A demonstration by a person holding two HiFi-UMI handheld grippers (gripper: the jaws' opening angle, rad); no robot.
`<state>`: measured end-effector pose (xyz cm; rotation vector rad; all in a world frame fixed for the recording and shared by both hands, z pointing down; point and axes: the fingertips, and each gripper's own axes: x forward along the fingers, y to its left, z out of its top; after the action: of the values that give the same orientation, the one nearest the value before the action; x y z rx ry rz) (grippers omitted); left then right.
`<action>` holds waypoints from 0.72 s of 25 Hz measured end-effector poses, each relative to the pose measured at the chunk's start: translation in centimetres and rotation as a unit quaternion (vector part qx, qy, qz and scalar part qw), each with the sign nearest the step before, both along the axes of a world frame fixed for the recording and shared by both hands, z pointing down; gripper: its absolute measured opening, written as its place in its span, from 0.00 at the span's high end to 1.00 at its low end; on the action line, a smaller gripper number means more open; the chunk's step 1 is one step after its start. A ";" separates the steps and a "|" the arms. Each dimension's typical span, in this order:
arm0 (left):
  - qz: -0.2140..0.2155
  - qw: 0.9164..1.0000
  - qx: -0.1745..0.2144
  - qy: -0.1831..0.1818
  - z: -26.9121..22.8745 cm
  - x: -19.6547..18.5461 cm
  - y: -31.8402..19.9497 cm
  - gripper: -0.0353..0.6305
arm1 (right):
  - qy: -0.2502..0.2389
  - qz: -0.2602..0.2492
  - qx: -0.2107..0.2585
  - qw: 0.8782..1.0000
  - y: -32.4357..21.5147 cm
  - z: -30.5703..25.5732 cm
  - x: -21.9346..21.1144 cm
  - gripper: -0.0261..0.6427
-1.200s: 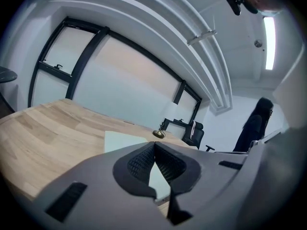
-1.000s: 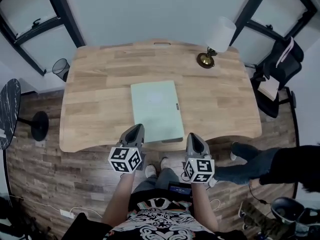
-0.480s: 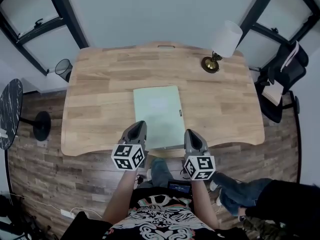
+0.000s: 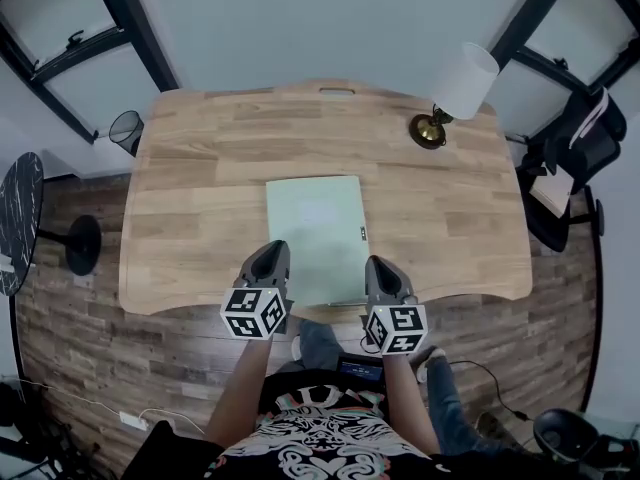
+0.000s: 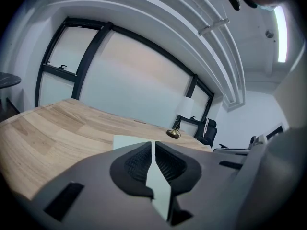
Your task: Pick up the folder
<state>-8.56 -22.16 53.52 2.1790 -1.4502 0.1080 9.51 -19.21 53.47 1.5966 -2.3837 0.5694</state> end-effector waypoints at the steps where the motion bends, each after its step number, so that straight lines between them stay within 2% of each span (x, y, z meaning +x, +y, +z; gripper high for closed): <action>1: -0.004 1.000 -0.002 -0.003 0.2 -0.3 -0.2 0.93 | -0.003 -0.004 -0.007 1.000 -0.4 0.4 -0.1 0.93; 7: -0.023 0.999 -0.027 -0.012 2.1 -1.3 -2.0 0.91 | -0.016 -0.013 -0.044 0.999 -3.0 2.5 -0.4 0.91; 8: -0.023 0.999 -0.033 -0.008 2.5 -1.3 -2.2 0.86 | -0.016 -0.015 -0.054 0.998 -3.4 3.1 -0.4 0.88; 18: -0.026 0.995 -0.096 -0.010 7.0 -1.8 -3.9 0.75 | -0.035 -0.022 -0.147 0.988 -6.1 8.1 0.1 0.69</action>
<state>-10.40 -26.06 60.53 1.9903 -1.4433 0.2426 9.56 -25.33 61.61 1.4154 -2.2482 0.9332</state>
